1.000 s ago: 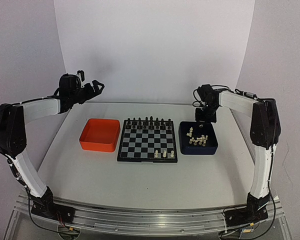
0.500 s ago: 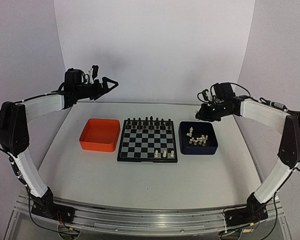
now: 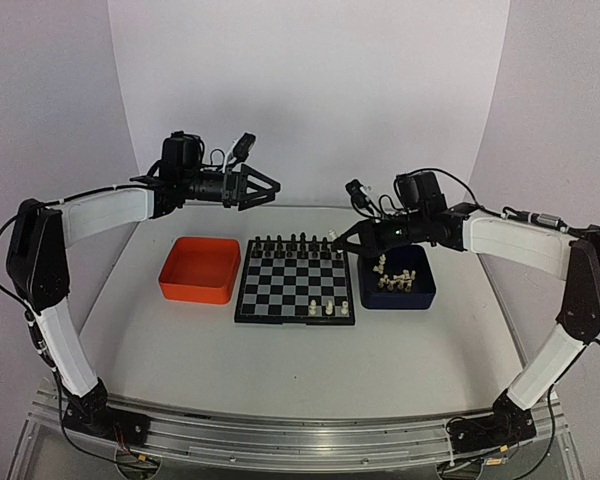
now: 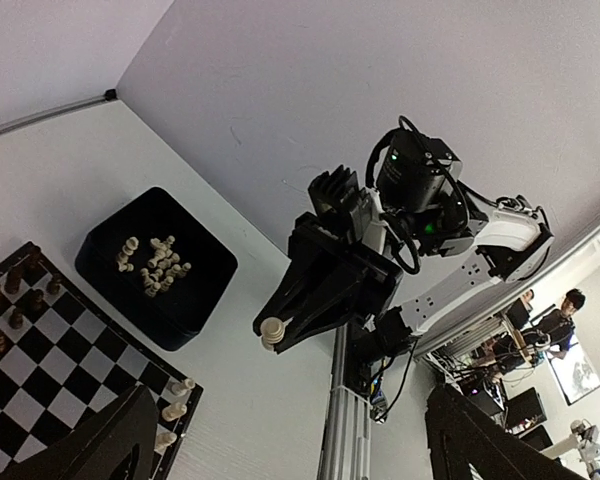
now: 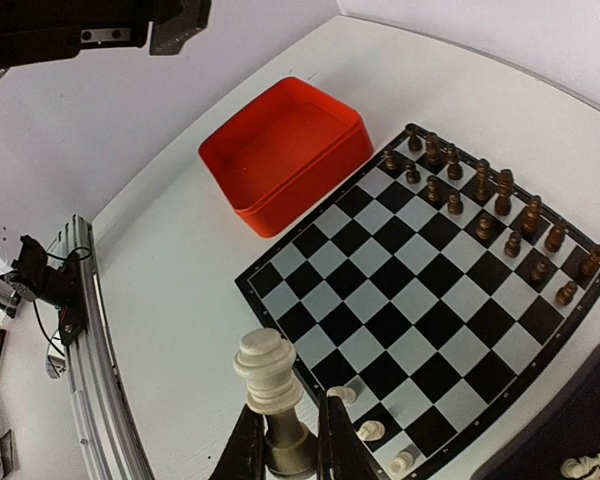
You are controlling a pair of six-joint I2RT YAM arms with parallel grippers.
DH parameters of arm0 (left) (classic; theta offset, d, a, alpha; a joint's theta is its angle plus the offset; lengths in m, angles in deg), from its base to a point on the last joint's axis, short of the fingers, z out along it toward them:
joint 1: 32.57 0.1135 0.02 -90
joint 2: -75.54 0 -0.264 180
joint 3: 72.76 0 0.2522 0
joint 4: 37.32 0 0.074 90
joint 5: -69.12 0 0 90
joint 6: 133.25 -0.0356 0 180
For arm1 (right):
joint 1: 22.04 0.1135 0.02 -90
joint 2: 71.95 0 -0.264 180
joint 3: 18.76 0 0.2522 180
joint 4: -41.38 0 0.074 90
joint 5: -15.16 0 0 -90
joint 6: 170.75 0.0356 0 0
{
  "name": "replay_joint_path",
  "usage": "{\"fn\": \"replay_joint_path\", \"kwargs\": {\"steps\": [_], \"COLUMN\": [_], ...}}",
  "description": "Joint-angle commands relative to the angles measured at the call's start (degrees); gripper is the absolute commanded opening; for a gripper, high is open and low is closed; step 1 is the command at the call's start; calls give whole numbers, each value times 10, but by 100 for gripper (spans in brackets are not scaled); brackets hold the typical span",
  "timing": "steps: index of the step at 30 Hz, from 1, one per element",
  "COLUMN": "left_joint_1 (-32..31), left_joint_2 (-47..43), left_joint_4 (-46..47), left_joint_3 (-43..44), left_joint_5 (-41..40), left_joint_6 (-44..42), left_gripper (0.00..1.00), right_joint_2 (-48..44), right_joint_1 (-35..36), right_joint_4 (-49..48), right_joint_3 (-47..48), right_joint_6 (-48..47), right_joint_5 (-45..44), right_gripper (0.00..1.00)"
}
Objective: Set up the chess pieces on the board
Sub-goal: Place the chess piece on the chessboard.
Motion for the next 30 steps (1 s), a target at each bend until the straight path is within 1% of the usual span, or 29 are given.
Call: {"fn": "replay_joint_path", "kwargs": {"steps": [1,5,9,12,17,22,30], "left_joint_1": [-36,-75,-108,-122,-146,-153,-154], "left_joint_2": [15,37,62,67,68,67,41], "left_joint_4": [-58,-114,-121,-114,-105,-92,-61], "left_joint_3": [37,66,88,86,83,75,40], "left_joint_5": [30,-15,-30,-68,-99,-116,-145], "left_joint_6": [-23,-38,-20,-4,7,24,46], "left_gripper": [91,85,73,65,57,50,37], "right_joint_2": [9,8,11,5,-4,-16,-33], "right_joint_1": [10,13,16,18,21,23,25], "right_joint_4": [-32,-32,-31,-31,-26,-18,21], "right_joint_3": [31,39,48,42,30,18,5], "right_joint_6": [-25,-47,-52,-55,-57,-62,-80], "right_joint_5": [64,70,81,90,100,112,91], "right_gripper": [0,0,0,0,0,0,0]}}
